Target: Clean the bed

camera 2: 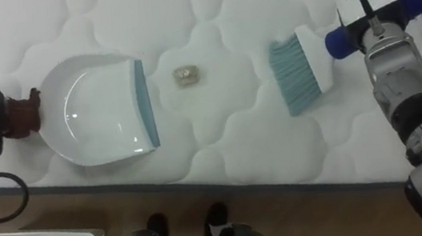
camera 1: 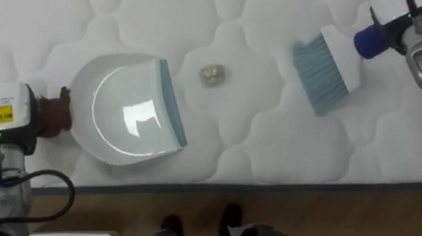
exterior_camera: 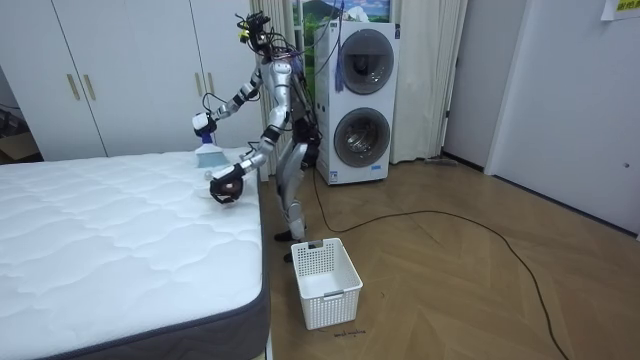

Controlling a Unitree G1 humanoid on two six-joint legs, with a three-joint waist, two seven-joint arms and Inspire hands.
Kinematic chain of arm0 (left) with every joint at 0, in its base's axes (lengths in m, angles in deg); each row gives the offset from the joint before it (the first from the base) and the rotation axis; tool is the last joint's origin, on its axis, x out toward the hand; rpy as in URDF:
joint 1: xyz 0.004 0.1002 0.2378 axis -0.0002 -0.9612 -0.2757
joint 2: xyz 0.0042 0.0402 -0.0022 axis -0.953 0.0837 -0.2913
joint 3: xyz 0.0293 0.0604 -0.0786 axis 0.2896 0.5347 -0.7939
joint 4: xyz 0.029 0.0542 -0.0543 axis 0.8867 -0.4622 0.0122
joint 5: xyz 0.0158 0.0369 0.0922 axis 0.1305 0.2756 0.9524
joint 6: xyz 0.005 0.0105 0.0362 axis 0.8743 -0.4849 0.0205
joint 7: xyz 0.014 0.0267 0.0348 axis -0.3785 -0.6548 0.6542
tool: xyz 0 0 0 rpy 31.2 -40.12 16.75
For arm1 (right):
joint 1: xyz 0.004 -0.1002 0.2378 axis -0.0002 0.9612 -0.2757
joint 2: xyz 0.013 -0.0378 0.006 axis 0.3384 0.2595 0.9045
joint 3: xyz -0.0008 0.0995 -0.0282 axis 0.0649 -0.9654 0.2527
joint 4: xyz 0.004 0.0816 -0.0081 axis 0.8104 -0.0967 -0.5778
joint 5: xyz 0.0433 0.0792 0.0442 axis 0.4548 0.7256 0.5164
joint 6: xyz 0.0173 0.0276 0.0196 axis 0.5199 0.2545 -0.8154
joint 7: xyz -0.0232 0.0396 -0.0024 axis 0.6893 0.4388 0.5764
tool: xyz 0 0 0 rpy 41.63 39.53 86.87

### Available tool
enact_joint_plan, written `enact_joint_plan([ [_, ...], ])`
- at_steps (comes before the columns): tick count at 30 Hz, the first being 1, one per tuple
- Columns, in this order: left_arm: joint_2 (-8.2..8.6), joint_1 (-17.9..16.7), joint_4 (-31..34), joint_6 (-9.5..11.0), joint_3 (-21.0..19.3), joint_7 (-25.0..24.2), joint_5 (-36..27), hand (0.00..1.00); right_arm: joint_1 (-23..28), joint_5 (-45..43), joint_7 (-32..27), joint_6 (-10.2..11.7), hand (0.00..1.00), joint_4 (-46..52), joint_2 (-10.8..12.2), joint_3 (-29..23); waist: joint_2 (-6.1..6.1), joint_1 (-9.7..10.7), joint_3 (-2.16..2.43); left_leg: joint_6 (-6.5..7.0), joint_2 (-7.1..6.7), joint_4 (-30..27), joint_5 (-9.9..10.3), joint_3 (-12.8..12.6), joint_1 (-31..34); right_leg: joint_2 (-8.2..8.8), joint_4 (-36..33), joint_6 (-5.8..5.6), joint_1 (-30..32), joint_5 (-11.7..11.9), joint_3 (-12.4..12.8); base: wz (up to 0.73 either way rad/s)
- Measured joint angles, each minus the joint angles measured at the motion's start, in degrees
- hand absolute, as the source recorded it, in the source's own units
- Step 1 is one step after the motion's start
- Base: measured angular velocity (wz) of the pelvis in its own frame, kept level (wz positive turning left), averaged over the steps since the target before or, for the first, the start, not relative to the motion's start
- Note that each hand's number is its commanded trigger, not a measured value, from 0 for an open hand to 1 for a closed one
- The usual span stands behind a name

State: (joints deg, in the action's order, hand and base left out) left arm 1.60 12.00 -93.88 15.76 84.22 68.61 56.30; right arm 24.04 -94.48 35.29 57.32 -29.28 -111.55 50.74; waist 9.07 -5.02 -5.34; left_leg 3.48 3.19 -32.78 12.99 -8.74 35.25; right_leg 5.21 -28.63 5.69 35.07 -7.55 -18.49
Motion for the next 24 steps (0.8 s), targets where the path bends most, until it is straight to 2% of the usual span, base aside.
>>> enact_joint_plan([
  [5, 0.04, 0.0, -0.1, -0.4, 0.1, -0.3, 0.0, 1.0, 0.1, 1.5, -0.1, -0.4, 1.0, 0.4, 0.5, 0.0, -0.05, 0.0, -0.04, -0.05, 0.08, 0.3, 0.0, 0.1, -0.6, -0.21, 0.2, -0.09, -0.9, 0.3, -0.2, 0.0],
  [9, 0.92, 0.0, 0.8, -1.6, 0.1, -0.8, 0.1, 1.0, 0.1, 1.9, -2.0, -2.5, 1.0, 1.7, 2.7, -0.2, -0.24, 0.1, -0.15, -0.09, 0.07, 0.5, 0.0, 0.5, -0.6, -0.3, 0.5, -0.06, -1.0, 0.3, -0.6, 0.03],
  [11, 1.07, 0.0, 0.8, -1.7, 0.2, -0.8, 0.0, 1.0, 0.0, 2.2, -3.1, -2.4, 1.0, 2.9, 3.2, -0.2, -0.43, 0.0, -0.22, -0.18, 0.0, 0.6, -0.1, 0.7, -0.6, -0.35, 0.8, -0.05, -1.2, 0.3, -0.7, 0.06],
  [14, 1.56, 0.0, 0.9, -1.7, 0.5, -0.7, -0.1, 1.0, 0.0, 3.8, -3.9, -2.0, 1.0, 3.3, 5.0, -0.1, -1.07, 0.0, -0.48, -0.21, -0.13, 0.7, -0.1, 1.4, -0.6, -0.29, 1.2, -0.05, -1.8, 0.3, -1.5, 0.11],
  [15, 1.88, 0.0, 1.0, -1.7, 0.7, -0.7, -0.2, 1.0, 0.3, 4.4, -3.9, -1.9, 1.0, 4.0, 5.4, -0.1, -1.56, -0.1, -0.79, -0.2, -0.17, 0.8, -0.1, 1.6, -0.6, -0.33, 1.6, -0.12, -2.0, 0.3, -1.7, 0.08],
  [18, 3.05, 0.0, 1.0, -2.2, 0.9, -0.7, -0.7, 1.0, 1.3, 5.9, -3.9, -1.5, 1.0, 4.6, 7.3, -0.1, -2.55, -0.3, -0.69, -0.17, -0.48, 1.5, -0.2, 1.9, -0.7, -0.16, 1.9, -0.33, -2.0, 0.4, -1.9, 0.05],
  [21, 4.0, 0.0, 1.0, -3.0, 0.9, -0.9, -0.6, 1.0, 2.7, 5.7, -3.9, -1.6, 1.0, 6.4, 8.4, -0.2, -3.04, -0.3, -0.59, -0.16, -0.76, 2.2, -0.3, 1.9, -0.9, 0.01, 1.9, -0.55, -2.0, 0.3, -2.0, 0.03],
  [24, 4.26, 0.1, 1.5, -3.1, 0.9, -2.0, -0.6, 1.0, 2.9, 6.6, -4.0, -1.5, 1.0, 7.5, 9.0, -0.3, -3.23, -0.3, -0.53, -0.17, -0.82, 2.3, -0.3, 2.0, -1.0, -0.02, 2.0, -0.62, -2.0, 0.2, -2.0, 0.0],
])
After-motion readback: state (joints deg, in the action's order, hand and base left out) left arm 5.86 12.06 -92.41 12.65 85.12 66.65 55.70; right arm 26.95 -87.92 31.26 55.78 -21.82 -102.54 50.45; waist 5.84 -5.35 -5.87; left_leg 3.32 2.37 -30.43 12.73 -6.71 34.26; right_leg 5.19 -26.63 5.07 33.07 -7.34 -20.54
